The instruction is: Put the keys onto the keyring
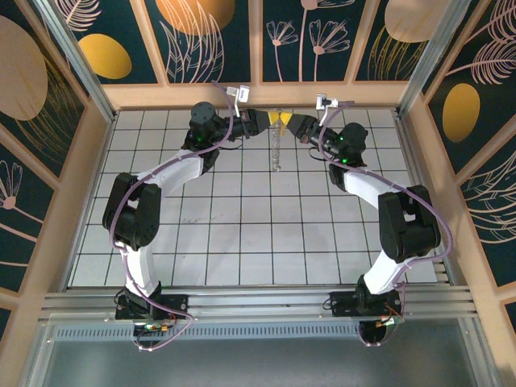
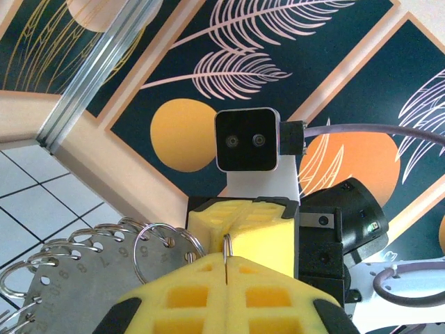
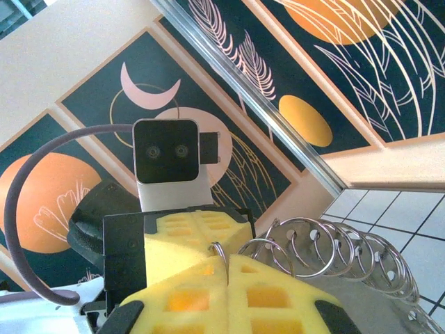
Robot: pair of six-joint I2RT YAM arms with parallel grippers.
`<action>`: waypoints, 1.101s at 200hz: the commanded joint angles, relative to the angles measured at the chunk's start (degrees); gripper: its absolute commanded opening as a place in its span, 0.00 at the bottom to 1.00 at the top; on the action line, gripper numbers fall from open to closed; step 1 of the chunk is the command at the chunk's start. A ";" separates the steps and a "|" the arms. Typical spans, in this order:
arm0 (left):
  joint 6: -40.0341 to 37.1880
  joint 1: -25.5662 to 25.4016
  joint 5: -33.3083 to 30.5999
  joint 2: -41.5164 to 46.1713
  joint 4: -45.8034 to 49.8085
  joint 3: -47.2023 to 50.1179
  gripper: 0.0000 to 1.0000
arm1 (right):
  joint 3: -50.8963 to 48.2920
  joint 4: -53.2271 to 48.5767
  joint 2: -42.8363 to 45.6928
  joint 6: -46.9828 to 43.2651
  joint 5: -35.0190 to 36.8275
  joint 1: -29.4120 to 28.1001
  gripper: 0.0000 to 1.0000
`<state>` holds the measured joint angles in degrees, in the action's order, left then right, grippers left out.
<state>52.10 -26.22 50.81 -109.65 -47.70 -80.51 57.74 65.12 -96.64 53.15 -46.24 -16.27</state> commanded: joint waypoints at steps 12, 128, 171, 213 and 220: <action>-1.12 -0.09 0.88 2.89 -3.49 -2.33 0.21 | -0.28 2.07 -0.02 0.33 -4.93 2.00 0.00; -18.20 3.54 11.04 -2.59 26.39 -16.62 0.34 | 12.72 -7.80 -9.33 -5.51 -25.28 7.64 0.00; -19.58 3.54 12.67 -5.59 29.65 -19.63 0.32 | 13.50 -6.37 -10.12 -3.86 -26.27 7.43 0.00; -18.13 3.45 13.81 -7.36 29.36 -20.66 0.29 | 14.05 -6.32 -10.15 -3.60 -25.84 6.98 0.00; -17.79 3.45 13.88 -7.50 28.97 -20.50 0.29 | 14.14 -6.33 -10.24 -3.55 -25.62 6.93 0.00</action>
<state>34.28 -22.61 62.61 -116.57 -18.50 -99.11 69.17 56.51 -106.69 49.65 -70.85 -8.99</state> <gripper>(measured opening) 0.292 0.046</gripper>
